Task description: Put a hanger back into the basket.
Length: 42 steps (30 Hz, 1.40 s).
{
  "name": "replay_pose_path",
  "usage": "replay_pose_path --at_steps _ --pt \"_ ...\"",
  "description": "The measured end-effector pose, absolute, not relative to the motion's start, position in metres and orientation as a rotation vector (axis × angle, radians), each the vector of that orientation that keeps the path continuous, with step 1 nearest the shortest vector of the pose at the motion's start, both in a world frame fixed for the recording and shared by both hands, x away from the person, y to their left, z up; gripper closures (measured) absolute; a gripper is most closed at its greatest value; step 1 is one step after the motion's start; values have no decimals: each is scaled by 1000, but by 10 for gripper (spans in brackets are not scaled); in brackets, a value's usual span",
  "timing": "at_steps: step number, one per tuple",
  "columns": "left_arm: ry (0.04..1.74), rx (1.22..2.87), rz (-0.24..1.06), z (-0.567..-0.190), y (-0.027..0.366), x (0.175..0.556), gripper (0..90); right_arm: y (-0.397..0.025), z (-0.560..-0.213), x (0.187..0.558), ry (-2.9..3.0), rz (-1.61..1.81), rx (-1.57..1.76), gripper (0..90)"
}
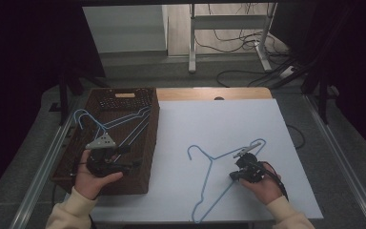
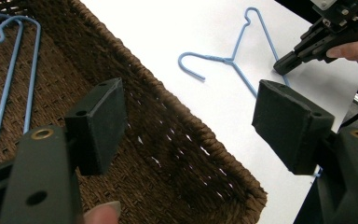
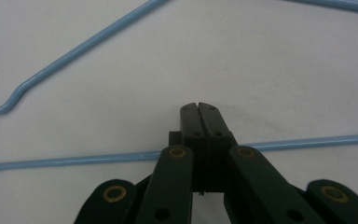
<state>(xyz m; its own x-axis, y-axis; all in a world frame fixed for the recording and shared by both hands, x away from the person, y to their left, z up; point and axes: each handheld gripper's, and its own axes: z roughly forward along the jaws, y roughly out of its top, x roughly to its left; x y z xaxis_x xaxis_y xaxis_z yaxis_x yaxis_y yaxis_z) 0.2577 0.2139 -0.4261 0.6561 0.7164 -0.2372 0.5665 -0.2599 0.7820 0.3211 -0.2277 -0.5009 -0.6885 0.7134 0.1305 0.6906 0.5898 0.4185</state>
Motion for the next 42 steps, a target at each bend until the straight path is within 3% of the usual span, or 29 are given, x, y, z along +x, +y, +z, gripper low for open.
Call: replay_pose_path --at_steps 13,15,16,17,23,31,37,42 --pt "999 1952 201 -426 212 258 259 -198 -476 354 2696 817 1145 884" --pt "1000 1951 200 -426 212 258 259 -182 -481 365 2708 799 1119 795" --pt "1000 1951 200 -426 212 258 259 -182 -481 365 2708 799 1119 795" --pt "1000 1951 199 -427 212 258 259 -172 -484 372 2692 779 1097 703" --pt "1001 1948 199 -427 213 258 259 -151 -491 388 2698 736 1087 658" --pt "999 1952 199 -427 212 258 258 -138 -503 399 2729 661 1084 672" --pt "997 1954 200 -427 211 258 258 -129 -503 396 2730 563 1044 858" --pt "991 1958 199 -427 209 257 259 -126 -503 396 2726 536 1041 863"
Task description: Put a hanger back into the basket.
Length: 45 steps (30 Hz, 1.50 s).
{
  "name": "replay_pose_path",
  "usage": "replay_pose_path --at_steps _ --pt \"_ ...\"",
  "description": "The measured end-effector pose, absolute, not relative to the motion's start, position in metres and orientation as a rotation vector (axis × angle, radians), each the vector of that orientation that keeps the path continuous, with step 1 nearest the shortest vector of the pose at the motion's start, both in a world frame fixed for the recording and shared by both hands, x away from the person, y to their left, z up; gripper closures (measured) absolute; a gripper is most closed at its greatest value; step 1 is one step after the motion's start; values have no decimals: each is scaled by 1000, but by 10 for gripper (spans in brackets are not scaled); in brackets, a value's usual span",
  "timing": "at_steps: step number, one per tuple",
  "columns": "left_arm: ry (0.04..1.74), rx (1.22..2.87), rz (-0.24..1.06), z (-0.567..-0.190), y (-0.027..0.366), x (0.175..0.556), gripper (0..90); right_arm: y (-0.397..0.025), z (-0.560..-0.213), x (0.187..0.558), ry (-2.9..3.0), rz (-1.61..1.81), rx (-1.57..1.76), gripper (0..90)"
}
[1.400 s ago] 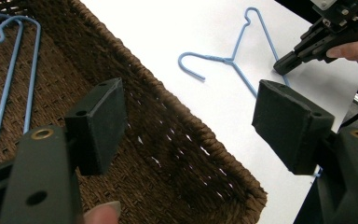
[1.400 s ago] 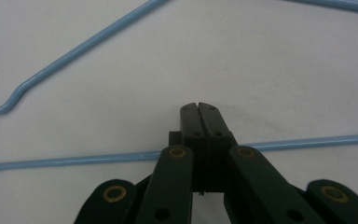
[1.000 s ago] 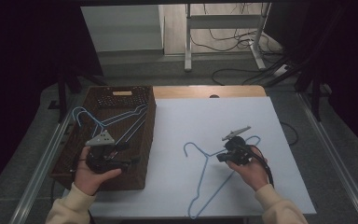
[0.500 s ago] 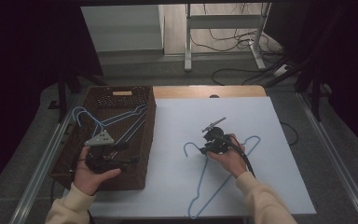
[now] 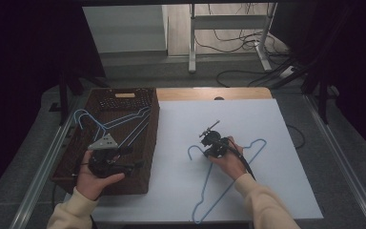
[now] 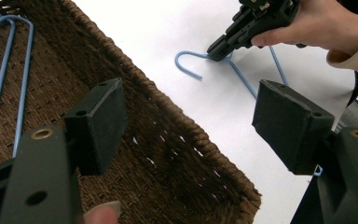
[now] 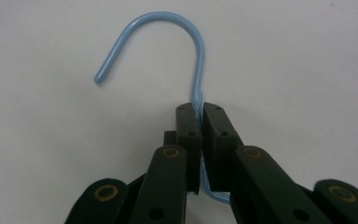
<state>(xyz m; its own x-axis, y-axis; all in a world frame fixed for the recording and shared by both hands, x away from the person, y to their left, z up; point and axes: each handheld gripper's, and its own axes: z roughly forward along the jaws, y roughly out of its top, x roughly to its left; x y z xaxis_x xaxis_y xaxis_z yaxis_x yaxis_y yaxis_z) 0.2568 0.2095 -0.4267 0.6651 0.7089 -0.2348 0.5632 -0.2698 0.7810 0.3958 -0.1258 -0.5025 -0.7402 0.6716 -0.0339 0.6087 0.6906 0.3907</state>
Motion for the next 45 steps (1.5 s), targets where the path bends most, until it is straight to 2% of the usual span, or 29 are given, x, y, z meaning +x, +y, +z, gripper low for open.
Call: replay_pose_path --at_steps 6,15,21,30,45 --pt "981 1954 201 -425 207 256 261 -128 -500 393 2701 555 1031 865" --pt "947 1994 160 -426 179 259 261 -146 -469 378 2596 736 1030 864" --pt "957 2002 151 -427 166 260 266 -152 -462 374 2561 779 1045 863" --pt "903 2049 88 -425 128 259 261 -159 -453 370 2528 831 1058 863" --pt "884 2157 -4 -454 64 272 264 -162 -445 366 2491 880 1071 863"
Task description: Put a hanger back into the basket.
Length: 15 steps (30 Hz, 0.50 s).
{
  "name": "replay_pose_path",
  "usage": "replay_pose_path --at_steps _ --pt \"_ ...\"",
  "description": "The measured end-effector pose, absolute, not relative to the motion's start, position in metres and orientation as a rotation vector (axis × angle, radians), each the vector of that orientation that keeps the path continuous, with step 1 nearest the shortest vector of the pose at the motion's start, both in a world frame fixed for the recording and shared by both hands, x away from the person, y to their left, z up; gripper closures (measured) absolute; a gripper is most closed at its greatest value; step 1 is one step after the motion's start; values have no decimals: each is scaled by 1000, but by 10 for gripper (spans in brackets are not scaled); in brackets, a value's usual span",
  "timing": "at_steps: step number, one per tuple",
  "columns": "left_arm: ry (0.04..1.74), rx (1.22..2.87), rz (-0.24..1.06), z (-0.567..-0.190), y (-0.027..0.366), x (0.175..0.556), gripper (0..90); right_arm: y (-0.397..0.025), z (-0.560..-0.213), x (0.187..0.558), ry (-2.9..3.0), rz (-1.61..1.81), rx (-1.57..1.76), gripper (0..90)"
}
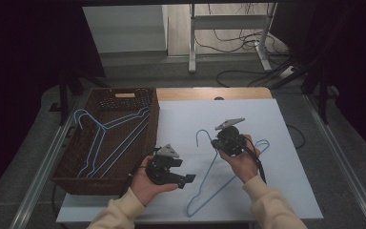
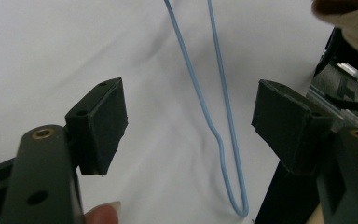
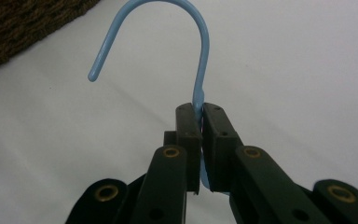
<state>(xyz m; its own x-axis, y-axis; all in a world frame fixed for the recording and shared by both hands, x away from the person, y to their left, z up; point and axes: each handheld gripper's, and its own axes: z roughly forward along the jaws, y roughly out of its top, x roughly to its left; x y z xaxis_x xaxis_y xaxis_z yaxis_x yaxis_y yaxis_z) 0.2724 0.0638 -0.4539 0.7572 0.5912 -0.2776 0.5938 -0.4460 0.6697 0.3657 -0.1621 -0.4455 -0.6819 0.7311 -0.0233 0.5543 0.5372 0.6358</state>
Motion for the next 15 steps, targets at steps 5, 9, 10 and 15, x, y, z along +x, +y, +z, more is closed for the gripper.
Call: replay_pose_path --at_steps 5,9,10,15 --pt "913 2147 -35 -464 52 280 284 -163 -443 364 2473 913 1082 900" --pt "1012 2207 -13 -478 43 288 314 -162 -445 365 2501 884 1094 900" --pt "1009 2191 -56 -481 44 288 319 -162 -448 366 2502 873 1097 900" --pt "972 2170 -65 -478 48 287 318 -155 -465 380 2568 828 1118 774"
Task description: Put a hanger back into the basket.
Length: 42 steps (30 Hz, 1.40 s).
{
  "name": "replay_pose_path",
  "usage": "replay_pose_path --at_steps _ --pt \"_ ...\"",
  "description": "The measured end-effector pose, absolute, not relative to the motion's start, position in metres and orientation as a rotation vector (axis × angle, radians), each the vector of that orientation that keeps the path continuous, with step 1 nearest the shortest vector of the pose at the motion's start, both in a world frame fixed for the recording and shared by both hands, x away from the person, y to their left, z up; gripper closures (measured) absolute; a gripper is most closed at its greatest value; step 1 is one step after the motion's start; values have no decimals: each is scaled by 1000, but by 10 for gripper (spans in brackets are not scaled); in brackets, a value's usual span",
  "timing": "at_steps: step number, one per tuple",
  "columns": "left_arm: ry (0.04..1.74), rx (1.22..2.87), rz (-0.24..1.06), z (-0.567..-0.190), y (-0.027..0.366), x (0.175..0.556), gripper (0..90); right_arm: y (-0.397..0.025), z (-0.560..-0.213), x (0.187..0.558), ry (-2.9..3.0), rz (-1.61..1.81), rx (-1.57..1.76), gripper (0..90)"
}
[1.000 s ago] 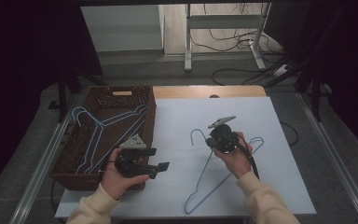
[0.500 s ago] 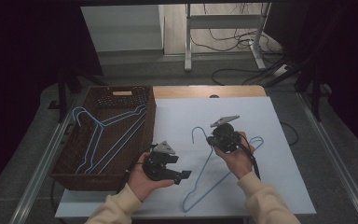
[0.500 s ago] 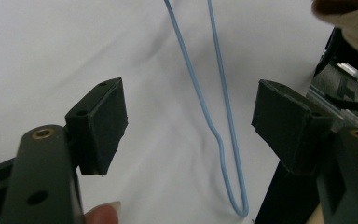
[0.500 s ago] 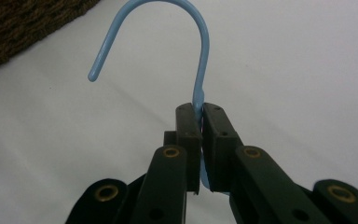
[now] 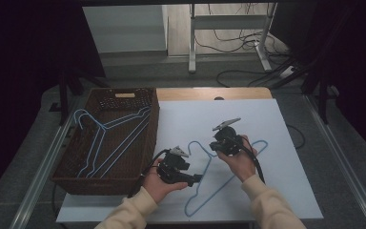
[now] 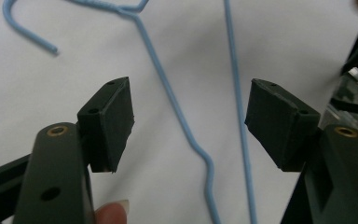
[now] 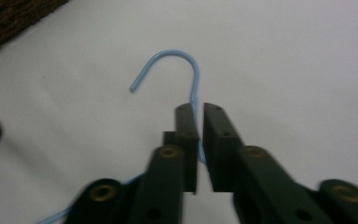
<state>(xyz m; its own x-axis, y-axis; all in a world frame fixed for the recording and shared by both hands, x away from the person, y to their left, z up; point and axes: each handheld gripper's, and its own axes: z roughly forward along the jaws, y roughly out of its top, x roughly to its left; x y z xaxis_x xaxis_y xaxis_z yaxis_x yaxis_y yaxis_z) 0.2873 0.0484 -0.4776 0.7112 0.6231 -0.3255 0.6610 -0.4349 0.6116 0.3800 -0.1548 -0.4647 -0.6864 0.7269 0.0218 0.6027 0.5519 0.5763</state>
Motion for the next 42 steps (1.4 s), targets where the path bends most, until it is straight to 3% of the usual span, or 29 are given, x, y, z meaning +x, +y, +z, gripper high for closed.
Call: replay_pose_path --at_steps 3,8,14,15,28,33,40,42 --pt "969 2184 -61 -480 49 288 307 -146 -479 391 2603 772 1126 703" --pt "969 2186 -65 -483 48 288 302 -137 -499 402 2651 695 1150 672" --pt "970 2181 -80 -484 47 289 295 -134 -505 406 2660 629 1132 804" --pt "967 2179 -84 -484 45 288 294 -132 -505 406 2667 616 1125 858" --pt "988 2198 -72 -498 30 295 308 -138 -484 394 2568 701 1126 866" --pt "1005 2176 -83 -509 20 304 402 -143 -469 379 2529 783 1103 865" --pt "978 2126 -211 -520 10 315 797 -149 -458 369 2504 825 1093 863" --pt "975 2130 -205 -518 10 314 815 -153 -456 369 2498 845 1102 860"
